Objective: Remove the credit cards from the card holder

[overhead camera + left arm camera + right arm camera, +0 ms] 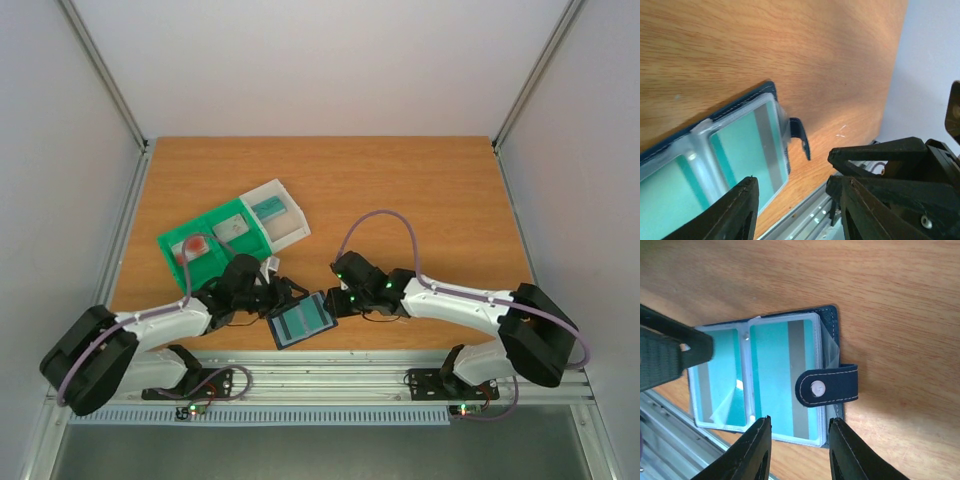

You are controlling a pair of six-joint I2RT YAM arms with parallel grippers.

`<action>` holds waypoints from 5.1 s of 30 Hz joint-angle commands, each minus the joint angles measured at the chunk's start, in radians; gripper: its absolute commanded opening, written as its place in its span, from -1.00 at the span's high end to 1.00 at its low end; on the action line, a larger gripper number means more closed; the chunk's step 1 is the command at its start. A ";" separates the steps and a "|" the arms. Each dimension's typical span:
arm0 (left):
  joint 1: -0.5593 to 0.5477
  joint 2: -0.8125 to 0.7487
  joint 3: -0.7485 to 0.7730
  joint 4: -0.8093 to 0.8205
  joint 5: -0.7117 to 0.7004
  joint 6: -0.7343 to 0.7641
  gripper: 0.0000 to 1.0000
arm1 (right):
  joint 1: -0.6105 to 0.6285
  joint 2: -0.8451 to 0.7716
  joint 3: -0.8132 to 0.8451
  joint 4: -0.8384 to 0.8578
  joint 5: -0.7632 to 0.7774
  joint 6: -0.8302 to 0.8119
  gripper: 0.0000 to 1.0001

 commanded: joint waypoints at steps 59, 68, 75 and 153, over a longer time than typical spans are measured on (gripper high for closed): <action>-0.008 0.022 0.016 -0.033 -0.060 0.095 0.24 | 0.001 0.069 -0.023 0.056 -0.065 0.056 0.75; -0.019 0.143 0.000 0.109 -0.036 0.061 0.31 | 0.000 0.125 -0.024 0.061 -0.045 0.053 0.85; -0.044 0.233 0.000 0.197 -0.024 0.034 0.38 | 0.000 0.143 -0.050 0.082 -0.048 0.058 0.93; -0.047 0.193 0.041 0.028 -0.055 0.073 0.62 | 0.000 0.195 -0.044 0.082 -0.025 0.049 0.87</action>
